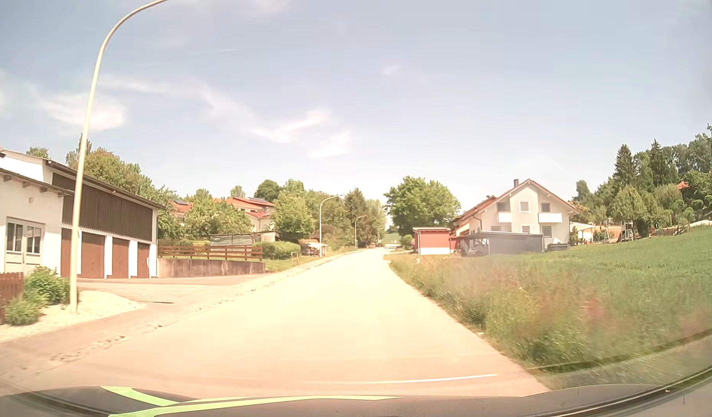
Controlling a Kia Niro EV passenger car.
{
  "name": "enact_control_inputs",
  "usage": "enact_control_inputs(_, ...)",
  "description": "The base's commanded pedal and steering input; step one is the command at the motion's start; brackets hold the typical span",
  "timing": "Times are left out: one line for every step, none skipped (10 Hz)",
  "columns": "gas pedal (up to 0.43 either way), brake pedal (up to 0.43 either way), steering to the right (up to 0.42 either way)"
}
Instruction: Follow the waypoints while adhering to traffic rules and regulations
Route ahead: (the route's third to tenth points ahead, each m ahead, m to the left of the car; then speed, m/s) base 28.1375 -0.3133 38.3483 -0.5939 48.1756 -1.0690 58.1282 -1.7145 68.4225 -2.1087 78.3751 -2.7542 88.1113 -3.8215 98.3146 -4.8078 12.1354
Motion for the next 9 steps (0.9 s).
enact_control_inputs(0.429, 0.000, 0.000)
enact_control_inputs(0.390, 0.000, 0.000)
enact_control_inputs(0.370, 0.000, 0.000)
enact_control_inputs(0.370, 0.000, 0.000)
enact_control_inputs(0.358, 0.000, 0.000)
enact_control_inputs(0.358, 0.000, 0.000)
enact_control_inputs(0.358, 0.000, 0.000)
enact_control_inputs(0.358, 0.000, 0.000)
enact_control_inputs(0.358, 0.000, 0.000)
